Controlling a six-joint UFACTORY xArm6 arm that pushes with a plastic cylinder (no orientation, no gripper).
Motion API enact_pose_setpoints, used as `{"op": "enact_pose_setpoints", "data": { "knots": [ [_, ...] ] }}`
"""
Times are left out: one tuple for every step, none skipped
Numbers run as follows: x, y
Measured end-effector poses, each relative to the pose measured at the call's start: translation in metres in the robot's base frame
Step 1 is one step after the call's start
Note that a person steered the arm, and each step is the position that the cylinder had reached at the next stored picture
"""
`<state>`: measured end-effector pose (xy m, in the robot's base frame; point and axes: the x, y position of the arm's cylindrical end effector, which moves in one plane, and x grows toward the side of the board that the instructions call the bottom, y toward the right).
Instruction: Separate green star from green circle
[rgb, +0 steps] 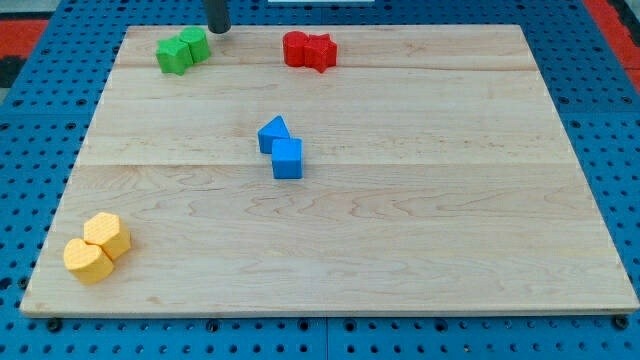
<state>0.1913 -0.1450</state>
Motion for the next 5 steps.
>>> {"op": "enact_pose_setpoints", "data": {
  "knots": [
    [0.001, -0.022],
    [0.000, -0.022],
    [0.023, -0.019],
    [0.056, -0.024],
    [0.064, -0.024]
  ]
}}
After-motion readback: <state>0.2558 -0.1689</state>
